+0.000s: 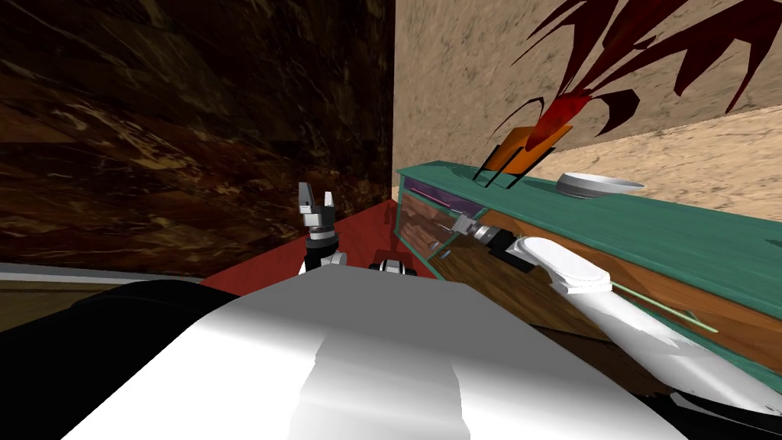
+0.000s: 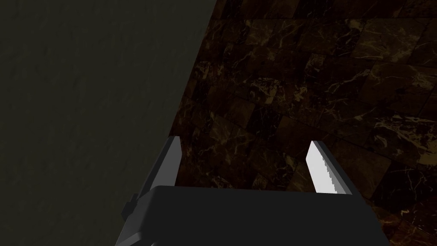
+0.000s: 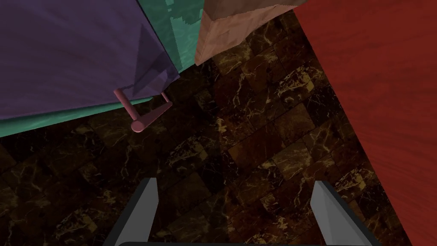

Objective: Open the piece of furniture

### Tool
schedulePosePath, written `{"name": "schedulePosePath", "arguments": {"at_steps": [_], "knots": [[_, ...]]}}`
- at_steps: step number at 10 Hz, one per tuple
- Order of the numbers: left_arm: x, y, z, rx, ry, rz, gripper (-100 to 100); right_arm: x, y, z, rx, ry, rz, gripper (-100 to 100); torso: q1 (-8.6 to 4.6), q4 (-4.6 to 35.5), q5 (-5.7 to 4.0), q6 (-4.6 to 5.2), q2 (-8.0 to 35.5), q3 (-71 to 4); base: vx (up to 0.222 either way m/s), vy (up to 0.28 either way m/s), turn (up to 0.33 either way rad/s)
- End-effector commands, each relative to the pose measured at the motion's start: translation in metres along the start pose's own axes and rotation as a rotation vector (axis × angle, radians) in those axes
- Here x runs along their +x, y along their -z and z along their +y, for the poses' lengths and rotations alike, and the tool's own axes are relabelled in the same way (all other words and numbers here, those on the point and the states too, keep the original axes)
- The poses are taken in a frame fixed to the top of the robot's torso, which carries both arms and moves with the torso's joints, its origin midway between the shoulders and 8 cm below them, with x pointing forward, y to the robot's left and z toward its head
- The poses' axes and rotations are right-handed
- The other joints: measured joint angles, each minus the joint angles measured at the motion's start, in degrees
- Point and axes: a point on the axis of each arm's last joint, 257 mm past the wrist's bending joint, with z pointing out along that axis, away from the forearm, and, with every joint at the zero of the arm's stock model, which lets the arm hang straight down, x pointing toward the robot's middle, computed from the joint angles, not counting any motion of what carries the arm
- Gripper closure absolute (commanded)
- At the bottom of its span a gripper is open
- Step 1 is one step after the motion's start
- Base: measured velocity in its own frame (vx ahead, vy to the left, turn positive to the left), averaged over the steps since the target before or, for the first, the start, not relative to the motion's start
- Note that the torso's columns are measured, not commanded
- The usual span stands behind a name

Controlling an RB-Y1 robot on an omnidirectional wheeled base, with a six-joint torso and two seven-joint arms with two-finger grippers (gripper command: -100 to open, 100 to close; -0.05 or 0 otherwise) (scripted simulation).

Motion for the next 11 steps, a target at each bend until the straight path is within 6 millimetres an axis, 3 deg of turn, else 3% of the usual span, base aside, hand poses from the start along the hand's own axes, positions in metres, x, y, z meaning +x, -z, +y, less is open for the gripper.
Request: {"name": "schedulePosePath", "arguments": {"at_steps": [1,7,9,10,11], "knots": [[0.000,0.000,0.000,0.000,0.000,0.000,0,0.032,0.008,-0.016,-0.037,0.195,0.094,-100,0.14,0.0,0.03,-0.01,-0.1,0.0,0.081,0.146,-0.068],[0.000,0.000,0.000,0.000,0.000,0.000,0,0.081,0.032,-0.059,-0.111,0.536,0.248,-100,0.05,0.0,0.01,-0.01,0.0,0.0,0.055,0.124,-0.045],[0.000,0.000,0.000,0.000,0.000,0.000,0,0.076,0.030,-0.054,-0.104,0.506,0.235,-100,0.00,0.0,0.00,-0.02,0.0,0.0,0.017,0.028,-0.005],[0.000,0.000,0.000,0.000,0.000,0.000,0,0.076,0.030,-0.054,-0.103,0.505,0.235,100,-0.02,0.0,-0.01,0.00,0.1,0.0,0.000,0.000,0.000],[0.000,0.000,0.000,0.000,0.000,0.000,0,0.073,0.029,-0.055,-0.105,0.509,0.229,100,0.05,0.0,0.01,0.00,0.1,0.0,-0.052,0.073,-0.019]]}}
